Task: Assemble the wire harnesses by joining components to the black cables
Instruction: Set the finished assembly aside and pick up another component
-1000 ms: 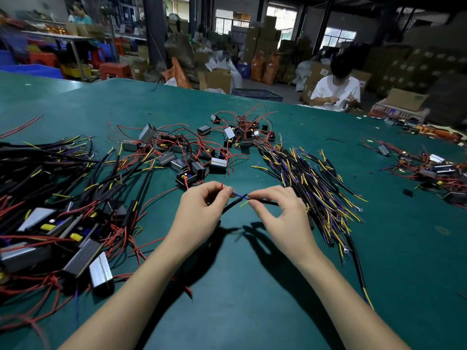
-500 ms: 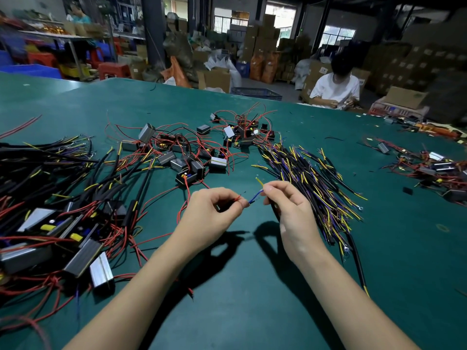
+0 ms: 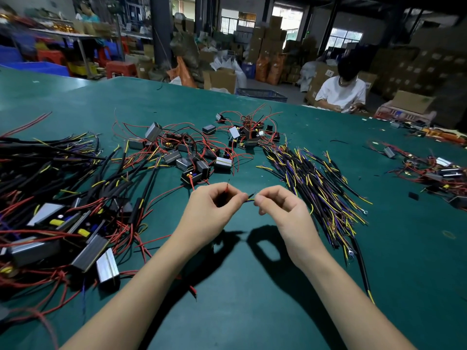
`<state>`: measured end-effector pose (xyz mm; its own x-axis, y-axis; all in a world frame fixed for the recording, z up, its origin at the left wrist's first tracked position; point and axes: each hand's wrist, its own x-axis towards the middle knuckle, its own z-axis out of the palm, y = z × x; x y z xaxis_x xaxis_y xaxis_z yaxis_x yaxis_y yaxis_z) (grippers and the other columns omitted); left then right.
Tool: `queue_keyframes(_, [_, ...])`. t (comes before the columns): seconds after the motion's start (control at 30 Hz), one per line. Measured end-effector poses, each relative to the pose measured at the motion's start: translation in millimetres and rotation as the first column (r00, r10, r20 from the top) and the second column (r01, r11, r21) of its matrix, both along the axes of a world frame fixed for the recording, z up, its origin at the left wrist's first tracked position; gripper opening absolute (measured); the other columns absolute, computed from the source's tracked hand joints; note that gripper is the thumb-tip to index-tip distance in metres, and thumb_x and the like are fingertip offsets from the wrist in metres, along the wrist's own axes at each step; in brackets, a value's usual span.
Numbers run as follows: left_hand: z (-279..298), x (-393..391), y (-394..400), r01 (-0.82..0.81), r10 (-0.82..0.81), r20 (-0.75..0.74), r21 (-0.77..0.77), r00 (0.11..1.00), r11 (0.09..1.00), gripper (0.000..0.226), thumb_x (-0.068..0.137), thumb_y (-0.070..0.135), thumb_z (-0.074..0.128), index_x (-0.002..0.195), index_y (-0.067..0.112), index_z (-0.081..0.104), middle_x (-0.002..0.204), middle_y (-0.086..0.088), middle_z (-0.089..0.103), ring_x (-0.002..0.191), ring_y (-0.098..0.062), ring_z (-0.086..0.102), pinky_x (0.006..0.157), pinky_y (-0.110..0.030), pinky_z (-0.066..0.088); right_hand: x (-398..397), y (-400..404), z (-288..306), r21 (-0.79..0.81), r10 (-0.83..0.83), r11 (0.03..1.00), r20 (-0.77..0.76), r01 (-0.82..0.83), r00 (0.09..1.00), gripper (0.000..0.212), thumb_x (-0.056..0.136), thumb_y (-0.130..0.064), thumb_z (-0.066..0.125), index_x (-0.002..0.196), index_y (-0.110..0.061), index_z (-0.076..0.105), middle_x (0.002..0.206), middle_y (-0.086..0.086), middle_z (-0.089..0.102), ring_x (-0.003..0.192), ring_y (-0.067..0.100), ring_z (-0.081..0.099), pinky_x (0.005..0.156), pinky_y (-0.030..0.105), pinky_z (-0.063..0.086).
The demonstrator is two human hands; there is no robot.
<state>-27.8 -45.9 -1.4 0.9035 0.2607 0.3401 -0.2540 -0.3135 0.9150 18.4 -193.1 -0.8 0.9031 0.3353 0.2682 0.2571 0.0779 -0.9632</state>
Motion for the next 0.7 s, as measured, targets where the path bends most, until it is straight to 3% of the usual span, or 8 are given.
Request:
queue_keyframes(0.23, [-0.7,1.0,-3.4,0.078,-0.081,0.021,0.120,0.997,0.990,0.016,0.087,0.017,0.068,0.074,0.007,0.068,0.057,0.003,0.054,0.051,-0.006,0.038,0.052,-0.019,0.033,1.1,6.2,0.4,0.186,-0.035,0.978,-0.305,0.096,0.952,0.015,0.086,-0.004,0.060,0.074,-0.011,0.064,0.062,-0.004,0.060,0.060,0.007,0.054,0.065,0.014,0.043])
queue_keyframes(0.5, [-5.0,1.7,-1.9,0.087,-0.102,0.056,0.224,0.993,0.971,0.011,0.085,0.015,0.071,0.073,0.014,0.071,0.057,0.005,0.059,0.050,-0.003,0.040,0.052,-0.019,0.035,-6.8,16.6,-5.3,0.101,-0.195,0.969,-0.239,0.224,0.951,0.019,0.090,-0.007,0.059,0.072,-0.010,0.061,0.055,-0.009,0.056,0.054,0.003,0.049,0.059,0.010,0.041])
queue_keyframes(0.63, [-3.3,0.6,-3.2,0.090,-0.110,0.080,0.220,0.991,0.971,0.006,0.084,0.013,0.071,0.079,0.012,0.075,0.060,0.013,0.063,0.054,0.003,0.047,0.056,-0.015,0.037,-5.1,14.8,-2.2,0.141,-0.170,0.969,-0.211,0.202,0.963,0.014,0.091,-0.003,0.057,0.079,-0.006,0.061,0.061,-0.005,0.065,0.057,0.005,0.057,0.063,0.011,0.047])
queue_keyframes(0.7, [-2.0,-0.7,-4.5,0.108,-0.127,0.075,0.215,0.989,0.971,0.007,0.088,0.017,0.067,0.085,0.016,0.074,0.062,0.009,0.063,0.056,0.000,0.049,0.058,-0.020,0.040,-1.7,9.7,0.9,0.146,-0.154,0.972,-0.191,0.183,0.969,0.011,0.091,-0.002,0.057,0.081,-0.004,0.061,0.063,-0.003,0.066,0.056,0.004,0.055,0.062,0.012,0.046])
